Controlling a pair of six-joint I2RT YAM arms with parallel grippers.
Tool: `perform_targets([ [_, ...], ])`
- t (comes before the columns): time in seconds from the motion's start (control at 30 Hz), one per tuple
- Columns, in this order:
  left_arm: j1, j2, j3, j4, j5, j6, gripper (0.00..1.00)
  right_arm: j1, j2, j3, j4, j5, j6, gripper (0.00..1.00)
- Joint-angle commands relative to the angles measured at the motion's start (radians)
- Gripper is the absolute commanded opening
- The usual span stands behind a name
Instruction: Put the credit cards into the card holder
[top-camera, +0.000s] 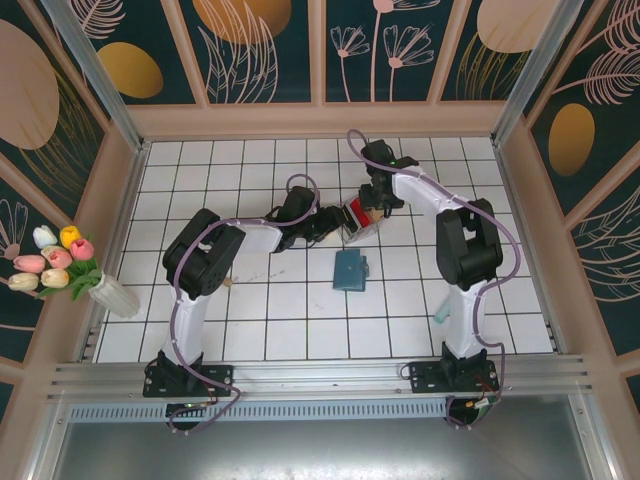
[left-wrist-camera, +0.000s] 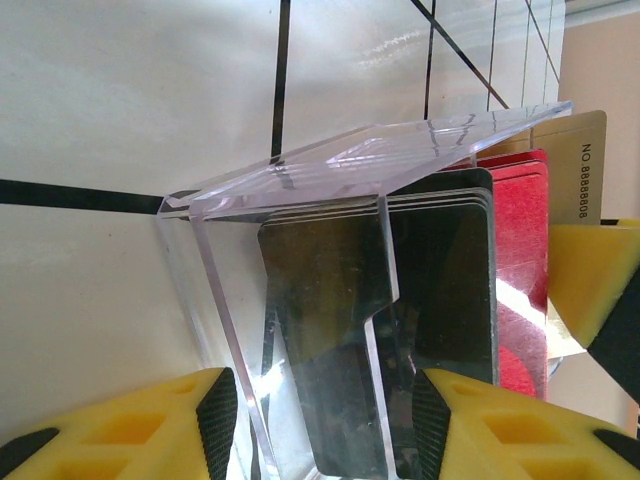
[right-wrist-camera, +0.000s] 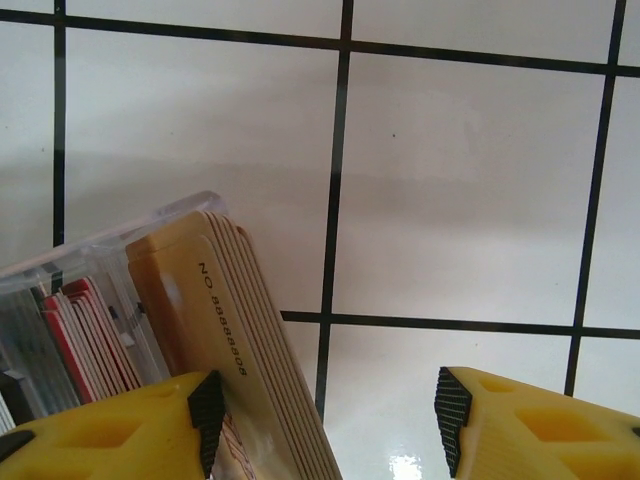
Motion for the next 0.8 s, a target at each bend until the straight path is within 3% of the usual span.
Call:
perform_targets([
  [0.0, 0.003, 0.023, 0.014, -0.008, -0.002, 0.009, 0.53, 0.002, 0.017, 0.015, -0.043, 0.079, -0.004, 0.6],
  [0.77, 0.002, 0.025, 0.02, -0.018, -0.002, 0.012, 0.52, 0.007, -0.069, 0.032, -0.053, 0.112, 0.004, 0.51],
])
